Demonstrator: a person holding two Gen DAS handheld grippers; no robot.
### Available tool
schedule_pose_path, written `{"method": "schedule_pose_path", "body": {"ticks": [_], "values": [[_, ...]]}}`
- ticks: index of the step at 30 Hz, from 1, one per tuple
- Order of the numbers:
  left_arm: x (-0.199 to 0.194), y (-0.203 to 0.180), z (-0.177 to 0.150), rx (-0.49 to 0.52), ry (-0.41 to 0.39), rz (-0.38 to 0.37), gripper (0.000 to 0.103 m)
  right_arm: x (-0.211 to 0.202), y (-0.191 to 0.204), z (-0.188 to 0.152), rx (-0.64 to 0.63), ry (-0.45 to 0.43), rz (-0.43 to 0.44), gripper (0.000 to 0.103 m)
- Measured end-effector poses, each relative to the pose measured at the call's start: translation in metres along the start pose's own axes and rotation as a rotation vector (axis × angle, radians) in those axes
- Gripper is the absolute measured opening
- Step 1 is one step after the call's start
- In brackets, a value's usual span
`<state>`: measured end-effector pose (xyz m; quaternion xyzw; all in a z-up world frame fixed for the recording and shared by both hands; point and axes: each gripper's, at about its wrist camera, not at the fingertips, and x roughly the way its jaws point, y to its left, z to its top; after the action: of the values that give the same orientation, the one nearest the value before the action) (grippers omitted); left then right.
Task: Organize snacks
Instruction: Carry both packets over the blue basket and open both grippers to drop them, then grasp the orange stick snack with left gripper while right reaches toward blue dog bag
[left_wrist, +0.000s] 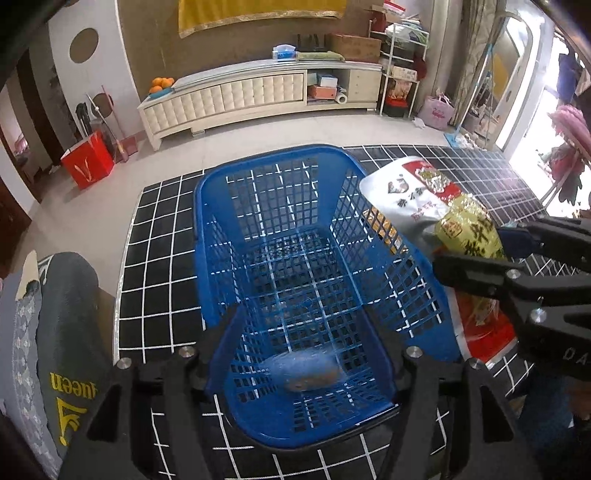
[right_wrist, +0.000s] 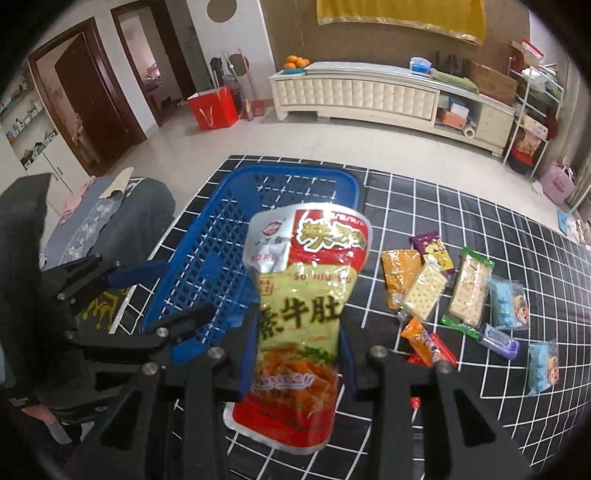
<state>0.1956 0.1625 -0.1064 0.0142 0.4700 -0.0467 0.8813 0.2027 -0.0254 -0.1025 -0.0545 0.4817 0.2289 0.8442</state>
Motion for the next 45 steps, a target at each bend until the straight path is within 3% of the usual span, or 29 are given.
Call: {"method": "schedule_pose_path", "body": {"ticks": [8, 17, 21, 25, 27, 36, 45], "values": [[-0.017, 0.018, -0.001, -0.037, -0.026, 0.014, 0.061, 0.017, 0.009, 0.006, -0.012, 0.034, 0.019, 0.043], [-0.019, 0.035, -0.008, -0.070, -0.023, 0.057, 0.061, 0.033, 0.023, 0.002, -0.064, 0.049, -0.018, 0.047], [-0.018, 0.037, -0.009, -0.086, -0.018, 0.050, 0.061, 0.029, 0.019, 0.004, -0.062, 0.014, -0.040, 0.058], [-0.020, 0.033, -0.010, -0.088, -0.018, 0.052, 0.061, 0.022, 0.010, 0.007, -0.044, -0.009, -0.013, 0.081], [-0.021, 0.031, -0.010, -0.081, -0.020, 0.051, 0.061, 0.015, 0.006, 0.006, -0.036, -0.031, -0.009, 0.084], [-0.026, 0.003, 0.004, -0.075, -0.029, 0.017, 0.061, -0.022, -0.041, -0.008, 0.007, -0.056, -0.043, 0.086], [-0.019, -0.076, 0.028, 0.017, -0.029, -0.036, 0.061, -0.071, -0.120, -0.028, 0.099, -0.088, -0.129, 0.086]]}}
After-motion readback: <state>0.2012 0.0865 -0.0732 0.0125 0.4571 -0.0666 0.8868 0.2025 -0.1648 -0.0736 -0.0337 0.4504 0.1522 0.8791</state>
